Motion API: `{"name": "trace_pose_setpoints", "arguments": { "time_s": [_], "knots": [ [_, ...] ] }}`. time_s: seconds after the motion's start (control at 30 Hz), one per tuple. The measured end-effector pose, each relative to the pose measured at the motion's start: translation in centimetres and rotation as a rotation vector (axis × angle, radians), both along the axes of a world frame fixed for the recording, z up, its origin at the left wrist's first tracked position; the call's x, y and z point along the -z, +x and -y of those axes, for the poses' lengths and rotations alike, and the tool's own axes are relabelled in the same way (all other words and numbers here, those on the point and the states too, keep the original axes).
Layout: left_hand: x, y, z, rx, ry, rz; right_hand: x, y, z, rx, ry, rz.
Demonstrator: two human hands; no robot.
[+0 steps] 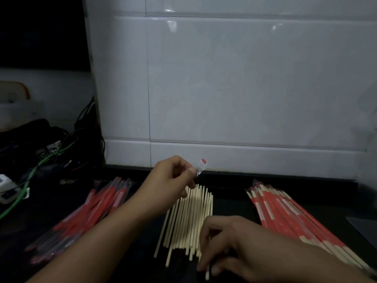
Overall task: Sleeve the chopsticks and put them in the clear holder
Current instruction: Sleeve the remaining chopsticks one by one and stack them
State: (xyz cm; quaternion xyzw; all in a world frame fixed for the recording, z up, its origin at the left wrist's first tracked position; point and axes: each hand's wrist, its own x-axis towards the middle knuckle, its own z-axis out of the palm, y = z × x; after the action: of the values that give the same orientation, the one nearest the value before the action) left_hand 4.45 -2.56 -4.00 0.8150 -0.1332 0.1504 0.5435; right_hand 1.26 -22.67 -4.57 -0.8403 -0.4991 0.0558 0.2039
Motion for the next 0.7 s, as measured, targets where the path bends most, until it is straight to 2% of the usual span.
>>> {"name": "trace_pose_setpoints", "arguments": {
  "time_s": [0.23,0.5,0.7],
  "knots": [
    [0.2,0.2,-0.1,0.009,0.03,0.023,1.1,0.3,-0.6,-0.027,0.1,0.005],
    [0.1,0.2,-0.3,-0.006,0.03,0.026,0.6,0.8,0.2,-0.013,-0.016,0.04],
    [0.4,0.3,-0.2,0.004,0.03,0.034,1.6,1.1,-0.3,0.036,0.004,0.019]
  ]
}}
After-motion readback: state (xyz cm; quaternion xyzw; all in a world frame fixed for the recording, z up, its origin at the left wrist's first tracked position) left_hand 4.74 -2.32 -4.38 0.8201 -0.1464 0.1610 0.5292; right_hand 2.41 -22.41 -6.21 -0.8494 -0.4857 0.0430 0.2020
